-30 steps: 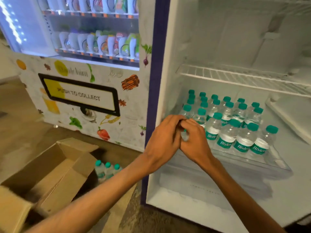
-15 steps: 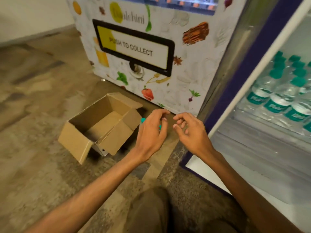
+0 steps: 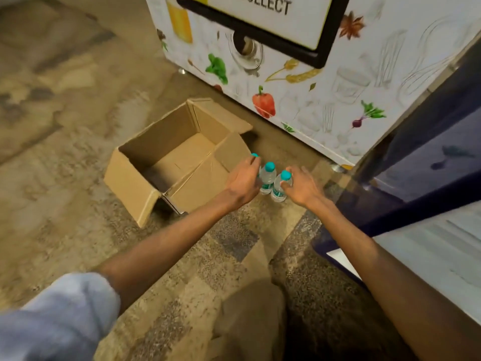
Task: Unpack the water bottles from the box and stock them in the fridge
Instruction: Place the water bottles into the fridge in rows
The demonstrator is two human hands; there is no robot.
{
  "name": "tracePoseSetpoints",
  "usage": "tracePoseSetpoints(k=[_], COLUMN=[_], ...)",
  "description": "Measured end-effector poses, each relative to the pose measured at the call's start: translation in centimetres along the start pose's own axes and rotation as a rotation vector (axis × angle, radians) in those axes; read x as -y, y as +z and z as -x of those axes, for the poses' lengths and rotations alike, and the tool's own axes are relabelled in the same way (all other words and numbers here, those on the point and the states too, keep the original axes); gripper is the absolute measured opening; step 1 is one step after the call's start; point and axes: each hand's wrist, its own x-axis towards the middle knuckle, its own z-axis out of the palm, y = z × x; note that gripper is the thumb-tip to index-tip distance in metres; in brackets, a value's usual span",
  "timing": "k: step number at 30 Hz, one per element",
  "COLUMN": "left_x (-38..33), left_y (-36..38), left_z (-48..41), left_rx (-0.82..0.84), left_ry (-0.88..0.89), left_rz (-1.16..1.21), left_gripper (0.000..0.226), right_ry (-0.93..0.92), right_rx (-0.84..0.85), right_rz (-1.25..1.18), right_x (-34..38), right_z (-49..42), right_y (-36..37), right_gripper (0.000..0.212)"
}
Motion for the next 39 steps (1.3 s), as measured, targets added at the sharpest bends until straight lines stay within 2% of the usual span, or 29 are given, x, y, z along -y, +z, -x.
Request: tracePoseSetpoints(k=[4,8,10,13,19,25,32,36,39], left_x=[-0.3,-0.4,-0.3,-0.1,0.4,-0.5,-4.0,-6.8,-9.3], left_y=[1.9,3.3,3.8,4.6,5.0,4.2,1.9,-0.7,-3.4], left_z=[-3.8,-5.7,-5.6,-4.7,-2.9,0.6,7.1,10.2,12.2], left_rx=[0.146,0.263,0.236,0.227,0.278,0.292,0.235,0.158,0.122], left_ry=[0.106,0.139,0.134,0.133,0.150,0.086,0.179,0.259,0.336], left_rz=[-0.047,-0.165,-0.175,-0.180,-0.156,-0.090,0.029,0.122,0.160], left_gripper=[0.057,0.051,0.051,0.057,0.043,0.031,0.032,0.022,0.020], right_ry=[0.100,0.092,0.090,0.053,0.032,0.009,-0.020,-0.066,-0.038], right_rx=[0.093,0.082,0.032,-0.011,-0.046,-0.028,-0.047,-0.107,-0.091], right_rz=[0.053,0.145,0.162,0.133,0.081,0.004,0.056,-0.025,-0.035], right_x=[-0.4,-1.1,-1.4,-2.0,-2.6,-2.6,-2.4,-2.1,-2.4], right_z=[-2.4,-2.7,-2.3,-1.5,0.3,4.8,12.0,16.7,20.2], right_y=[1.8,3.3,3.7,4.3,4.1,2.6,-1.3,-3.8,-6.4], right_gripper=[0.054,0.044,0.041,0.051,0.047,0.051,0.040,0.034,0.030])
